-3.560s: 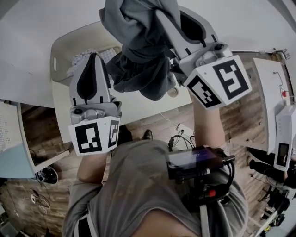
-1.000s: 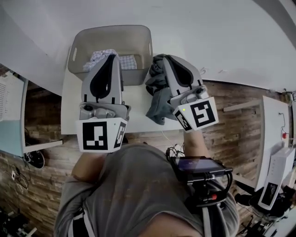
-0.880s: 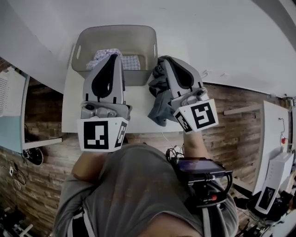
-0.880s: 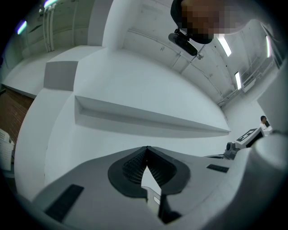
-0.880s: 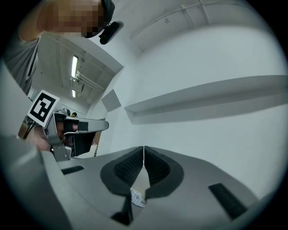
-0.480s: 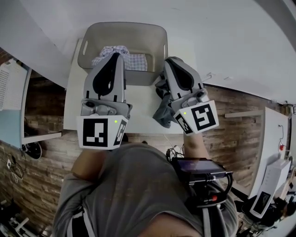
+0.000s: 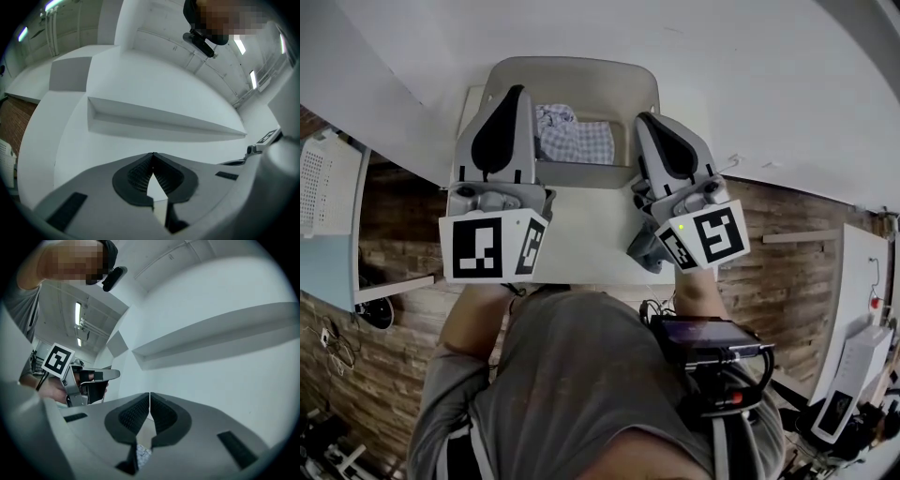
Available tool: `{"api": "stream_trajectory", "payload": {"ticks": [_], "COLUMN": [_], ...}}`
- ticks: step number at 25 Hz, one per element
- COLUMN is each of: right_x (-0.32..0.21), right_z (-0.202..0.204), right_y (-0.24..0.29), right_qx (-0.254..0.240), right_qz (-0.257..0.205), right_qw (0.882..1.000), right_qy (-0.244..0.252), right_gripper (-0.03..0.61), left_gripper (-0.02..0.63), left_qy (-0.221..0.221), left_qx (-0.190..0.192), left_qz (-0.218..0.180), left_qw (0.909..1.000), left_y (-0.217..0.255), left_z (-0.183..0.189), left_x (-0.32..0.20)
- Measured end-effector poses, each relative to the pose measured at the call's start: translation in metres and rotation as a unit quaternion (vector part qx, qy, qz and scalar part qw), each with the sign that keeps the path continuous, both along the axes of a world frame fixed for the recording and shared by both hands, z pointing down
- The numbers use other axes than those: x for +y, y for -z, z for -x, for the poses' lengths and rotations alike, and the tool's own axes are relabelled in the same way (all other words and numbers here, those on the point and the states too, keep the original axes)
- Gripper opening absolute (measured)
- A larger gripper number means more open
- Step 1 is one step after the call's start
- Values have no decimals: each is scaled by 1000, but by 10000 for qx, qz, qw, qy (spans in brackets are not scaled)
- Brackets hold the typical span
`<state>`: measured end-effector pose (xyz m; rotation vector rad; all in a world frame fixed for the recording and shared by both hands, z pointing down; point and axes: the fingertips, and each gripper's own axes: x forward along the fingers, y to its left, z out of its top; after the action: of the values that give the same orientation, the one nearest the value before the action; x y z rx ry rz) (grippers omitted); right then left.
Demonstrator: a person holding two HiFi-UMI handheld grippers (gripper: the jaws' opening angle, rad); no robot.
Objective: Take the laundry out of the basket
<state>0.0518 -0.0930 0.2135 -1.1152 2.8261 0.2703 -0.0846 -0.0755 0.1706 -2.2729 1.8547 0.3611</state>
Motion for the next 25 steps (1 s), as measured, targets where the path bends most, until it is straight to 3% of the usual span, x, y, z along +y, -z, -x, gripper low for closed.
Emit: {"api": "stream_trajectory", "payload": {"ticks": [9,14,18,25], "right_x": [-28,-48,-66,-103], "right_z": [23,33,37,30], "right_y": [22,22,11,-24], "right_qx": [-228,-282,-304,-325], "right_qz": [-93,-54,115,568], "right_qw": [9996,9992,9989,9963], "right_qy": [-165,-271,-348,-553], "right_gripper": [12,12,12,12], "left_gripper": [8,8,8,8], "left_qy": [-244,-387,-608,-1102], "left_qx": [-94,-138,-233,-524], "left_qz": [-267,-249,-10,851], "left_qw": [9993,9988,9979,9889], "left_y": [39,37,11,-70], "left_z": [27,37,35,18], "left_x": [-42,-74,-104,-152]}}
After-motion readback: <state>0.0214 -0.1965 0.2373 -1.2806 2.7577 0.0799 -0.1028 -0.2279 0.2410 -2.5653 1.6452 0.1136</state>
